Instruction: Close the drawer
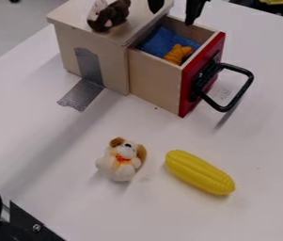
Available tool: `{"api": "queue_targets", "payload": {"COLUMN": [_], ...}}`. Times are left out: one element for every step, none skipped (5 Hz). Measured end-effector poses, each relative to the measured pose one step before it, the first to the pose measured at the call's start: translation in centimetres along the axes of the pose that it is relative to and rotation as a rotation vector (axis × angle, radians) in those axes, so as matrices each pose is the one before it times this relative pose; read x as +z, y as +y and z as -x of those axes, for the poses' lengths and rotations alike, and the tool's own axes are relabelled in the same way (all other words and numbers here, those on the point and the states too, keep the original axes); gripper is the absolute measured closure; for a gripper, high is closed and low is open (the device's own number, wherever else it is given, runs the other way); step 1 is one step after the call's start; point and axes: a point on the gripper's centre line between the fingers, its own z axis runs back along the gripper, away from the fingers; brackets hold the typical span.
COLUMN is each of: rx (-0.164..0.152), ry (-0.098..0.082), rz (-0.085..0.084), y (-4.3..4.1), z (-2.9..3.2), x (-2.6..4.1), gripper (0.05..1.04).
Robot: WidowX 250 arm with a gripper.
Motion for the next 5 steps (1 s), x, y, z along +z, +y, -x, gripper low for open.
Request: {"api": "queue_targets", "payload": {"rx": [-0.0014,-0.0443,-0.0932,-0.0606,-0.0526], "ry": [0.0366,0.0241,-0.012,-0.0079,0.0437], "rz": [0.0039,0.0312,0.0328,0.0016,-0.0063], "y": [-0.114,-2.495,-4.355,-2.873,-2.382], "z": [0.411,0.258,0.15,-0.098,0.17], "x": [-1.251,-1.014,-0.924,-1.018,-2.187], "gripper": [0.086,0.086,0.086,0.085,0.085]}}
